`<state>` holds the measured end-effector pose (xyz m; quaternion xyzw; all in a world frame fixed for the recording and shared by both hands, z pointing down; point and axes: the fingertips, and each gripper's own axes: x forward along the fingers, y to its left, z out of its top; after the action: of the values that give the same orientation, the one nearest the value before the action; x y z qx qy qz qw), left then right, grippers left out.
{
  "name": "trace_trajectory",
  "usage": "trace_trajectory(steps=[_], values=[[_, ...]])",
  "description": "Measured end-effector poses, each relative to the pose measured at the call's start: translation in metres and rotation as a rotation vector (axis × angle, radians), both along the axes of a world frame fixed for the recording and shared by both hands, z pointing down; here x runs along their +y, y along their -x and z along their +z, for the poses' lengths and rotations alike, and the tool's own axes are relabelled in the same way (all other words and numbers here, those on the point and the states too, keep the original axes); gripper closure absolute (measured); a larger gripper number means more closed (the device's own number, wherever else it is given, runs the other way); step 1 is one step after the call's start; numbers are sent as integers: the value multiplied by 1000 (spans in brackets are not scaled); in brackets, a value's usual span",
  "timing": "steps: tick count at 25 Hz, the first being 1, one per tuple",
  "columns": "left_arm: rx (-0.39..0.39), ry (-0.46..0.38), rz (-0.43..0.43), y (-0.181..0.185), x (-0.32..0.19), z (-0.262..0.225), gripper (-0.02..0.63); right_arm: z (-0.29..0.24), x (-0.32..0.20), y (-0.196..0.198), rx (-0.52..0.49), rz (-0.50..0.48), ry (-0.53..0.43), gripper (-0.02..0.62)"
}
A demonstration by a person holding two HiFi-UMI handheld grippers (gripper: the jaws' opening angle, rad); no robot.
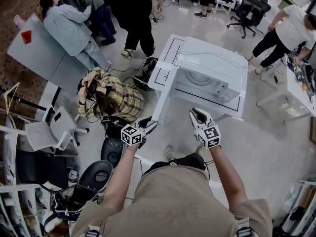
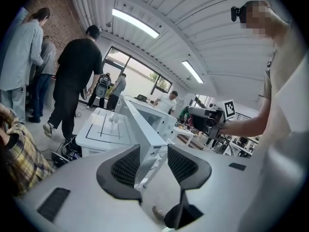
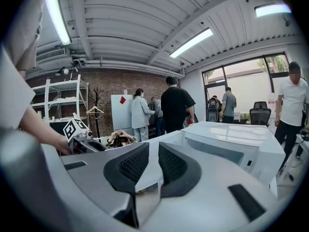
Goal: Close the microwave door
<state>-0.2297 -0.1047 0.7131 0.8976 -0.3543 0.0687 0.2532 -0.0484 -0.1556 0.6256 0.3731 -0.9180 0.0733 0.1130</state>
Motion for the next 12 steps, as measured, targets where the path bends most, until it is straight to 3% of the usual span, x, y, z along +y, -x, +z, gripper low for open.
trace_trajectory(steps=[12], values=[[3,12,140,-67,4,3,436,2,2,-49,-27,100,-2,543]])
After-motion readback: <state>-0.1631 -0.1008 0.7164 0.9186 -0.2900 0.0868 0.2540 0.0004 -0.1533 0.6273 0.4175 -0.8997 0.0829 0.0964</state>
